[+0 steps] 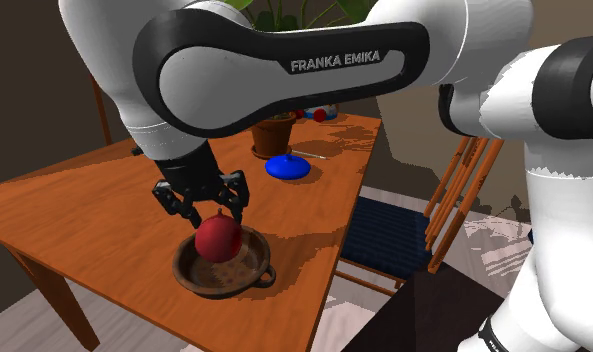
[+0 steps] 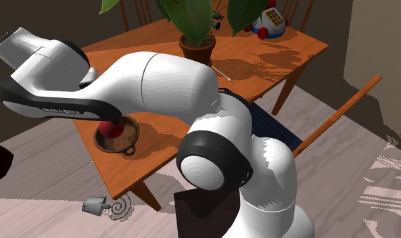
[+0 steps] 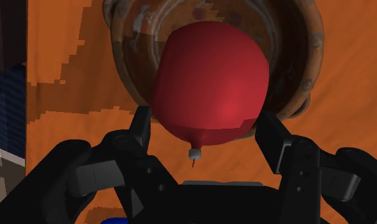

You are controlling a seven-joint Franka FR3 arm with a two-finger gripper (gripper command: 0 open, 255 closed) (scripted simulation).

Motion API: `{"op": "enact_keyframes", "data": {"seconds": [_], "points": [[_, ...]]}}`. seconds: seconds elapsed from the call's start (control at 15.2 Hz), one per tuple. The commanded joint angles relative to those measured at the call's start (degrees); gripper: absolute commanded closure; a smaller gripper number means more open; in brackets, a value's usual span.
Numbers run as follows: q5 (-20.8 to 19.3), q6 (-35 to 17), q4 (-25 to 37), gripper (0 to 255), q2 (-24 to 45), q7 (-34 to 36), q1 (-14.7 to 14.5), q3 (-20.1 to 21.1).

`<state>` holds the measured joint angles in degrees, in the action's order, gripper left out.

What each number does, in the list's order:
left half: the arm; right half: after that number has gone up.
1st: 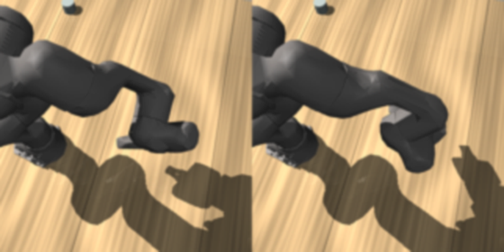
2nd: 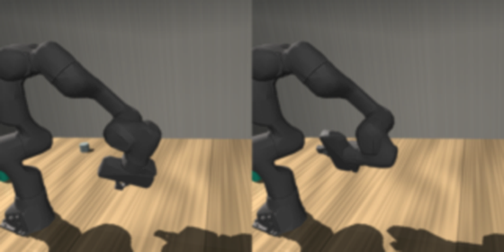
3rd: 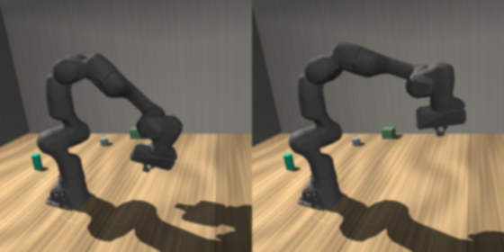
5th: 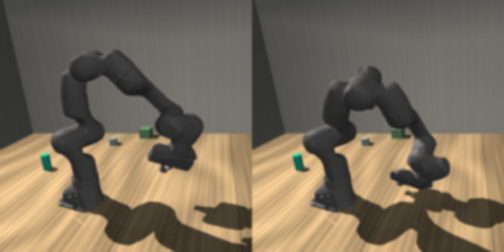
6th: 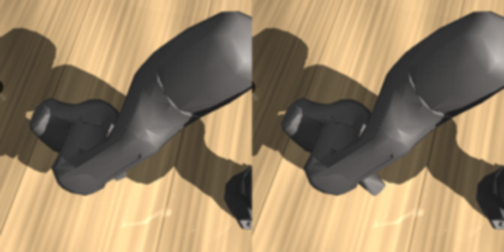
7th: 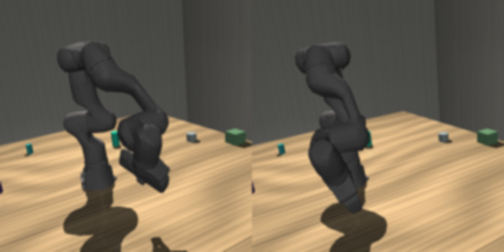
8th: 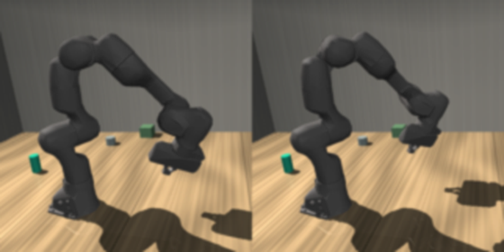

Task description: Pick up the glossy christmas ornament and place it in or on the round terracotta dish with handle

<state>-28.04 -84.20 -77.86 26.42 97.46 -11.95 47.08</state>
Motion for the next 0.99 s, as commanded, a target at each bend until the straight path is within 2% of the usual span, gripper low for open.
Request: {"op": "enact_keyframes", "data": {"seconds": [0.0, 0.26, 0.33, 0.66, 0.92], "points": [[-0.01, -0.16, -0.14, 255, -0.01, 0.02, 0.05, 0.00], [-0.01, -0.16, -0.14, 255, -0.01, 0.02, 0.05, -0.01], [-0.01, -0.16, -0.13, 0, 0.00, 0.02, 0.04, -0.01], [-0.01, -0.16, -0.13, 0, 0.00, 0.02, 0.04, -0.01], [-2.17, 9.01, 12.61, 0, 3.51, -0.72, -5.66, -0.77]]}}
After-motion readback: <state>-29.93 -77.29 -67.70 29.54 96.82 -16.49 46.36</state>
